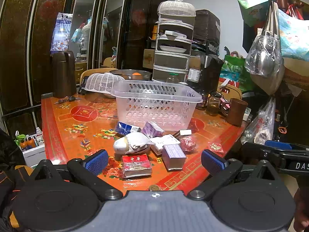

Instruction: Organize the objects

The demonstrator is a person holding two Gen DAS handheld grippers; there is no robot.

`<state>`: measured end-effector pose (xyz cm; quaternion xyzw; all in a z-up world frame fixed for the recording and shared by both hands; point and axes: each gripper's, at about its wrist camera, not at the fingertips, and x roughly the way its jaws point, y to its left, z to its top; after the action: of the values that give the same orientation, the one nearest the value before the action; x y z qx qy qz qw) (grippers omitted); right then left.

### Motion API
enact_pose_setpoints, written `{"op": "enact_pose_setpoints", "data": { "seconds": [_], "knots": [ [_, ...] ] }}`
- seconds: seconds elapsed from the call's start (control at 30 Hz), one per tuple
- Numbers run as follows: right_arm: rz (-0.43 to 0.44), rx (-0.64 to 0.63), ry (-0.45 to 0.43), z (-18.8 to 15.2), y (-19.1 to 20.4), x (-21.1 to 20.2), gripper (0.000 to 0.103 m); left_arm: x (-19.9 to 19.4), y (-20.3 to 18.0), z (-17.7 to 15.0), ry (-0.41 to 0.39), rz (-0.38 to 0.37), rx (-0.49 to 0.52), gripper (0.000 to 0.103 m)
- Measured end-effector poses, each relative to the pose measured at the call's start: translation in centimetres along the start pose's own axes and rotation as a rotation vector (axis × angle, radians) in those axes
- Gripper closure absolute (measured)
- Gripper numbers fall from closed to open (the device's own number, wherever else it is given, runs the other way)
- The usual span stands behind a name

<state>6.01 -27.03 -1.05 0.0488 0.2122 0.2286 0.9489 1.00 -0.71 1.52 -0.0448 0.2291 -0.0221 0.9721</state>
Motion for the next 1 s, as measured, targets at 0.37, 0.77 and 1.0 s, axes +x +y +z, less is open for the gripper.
{"op": "enact_pose_setpoints", "data": {
  "seconds": [0.37,0.77,1.0],
  "knots": [
    [0.002,0.004,0.003,-0.02,-0.02,0.09,0.0,0.07,0.09,0.02,0.006,-0.008,-0.007,0.0],
    [0.004,0.006,0.001,-0.07,-0.06,0.13,0.0,0.12,0.25,-0.14,0.006,-0.009,-0.007,0.0],
    [-0.006,0.005,-0.003,-0.1,0.04,0.12,0.0,0.12,0.23,-0.18,0.004,-0.006,-0.005,0.0]
  ]
}}
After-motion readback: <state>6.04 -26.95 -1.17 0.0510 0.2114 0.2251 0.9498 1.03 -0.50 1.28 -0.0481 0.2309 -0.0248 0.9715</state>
